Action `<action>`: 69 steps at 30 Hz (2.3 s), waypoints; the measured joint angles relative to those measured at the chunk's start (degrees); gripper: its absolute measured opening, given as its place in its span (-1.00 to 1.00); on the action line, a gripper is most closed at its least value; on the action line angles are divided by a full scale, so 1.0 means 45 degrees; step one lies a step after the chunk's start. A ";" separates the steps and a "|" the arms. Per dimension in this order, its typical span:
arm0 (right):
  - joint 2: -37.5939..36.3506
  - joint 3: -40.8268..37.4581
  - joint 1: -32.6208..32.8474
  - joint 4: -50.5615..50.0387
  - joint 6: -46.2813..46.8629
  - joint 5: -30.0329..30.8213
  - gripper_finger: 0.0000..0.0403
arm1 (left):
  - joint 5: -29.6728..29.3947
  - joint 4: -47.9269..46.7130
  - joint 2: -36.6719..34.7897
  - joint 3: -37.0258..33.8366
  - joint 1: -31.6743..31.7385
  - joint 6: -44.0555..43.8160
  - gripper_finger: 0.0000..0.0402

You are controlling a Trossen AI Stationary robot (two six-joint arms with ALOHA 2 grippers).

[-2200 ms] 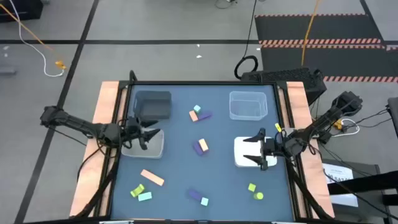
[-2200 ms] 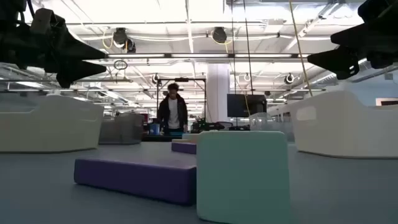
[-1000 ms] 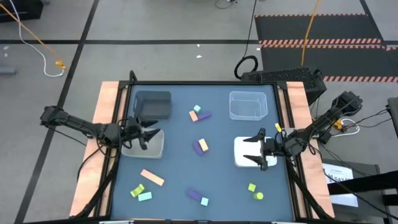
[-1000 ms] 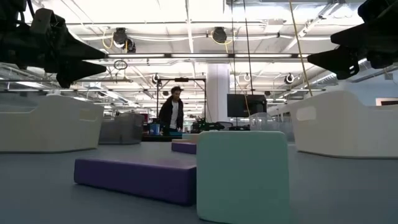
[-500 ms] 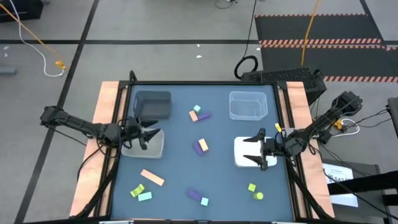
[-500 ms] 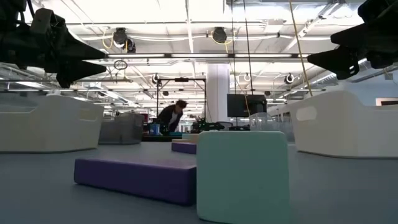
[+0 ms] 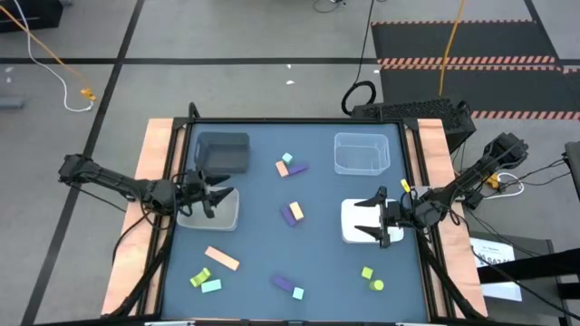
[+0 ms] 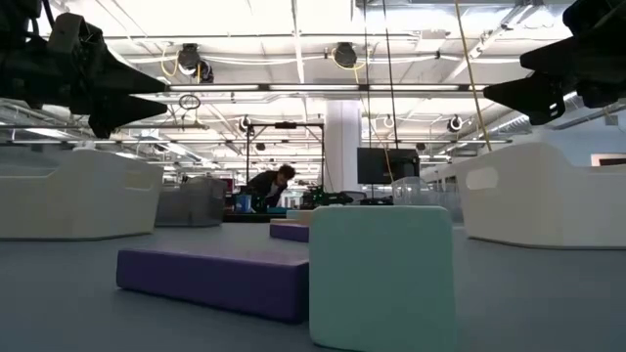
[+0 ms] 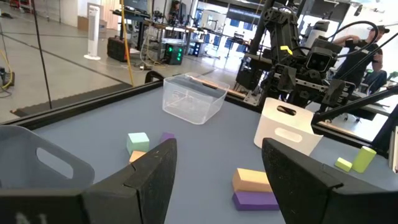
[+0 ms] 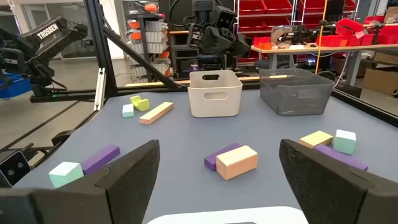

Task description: Sort & place blocks by color

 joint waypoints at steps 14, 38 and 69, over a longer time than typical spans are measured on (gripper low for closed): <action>-0.0002 0.0001 0.0001 0.0002 0.0000 -0.0003 0.61 | -0.0005 0.0003 0.0000 0.0002 0.0003 0.0000 0.18; -0.0002 0.0000 -0.0340 0.4201 0.0018 0.0019 0.61 | -0.0002 -0.0012 0.0000 0.0002 0.0003 0.0000 0.18; 0.0051 0.2045 -0.3021 0.4643 -0.2911 0.0790 0.61 | 0.0000 -0.0034 -0.0002 0.0005 0.0003 0.0000 0.18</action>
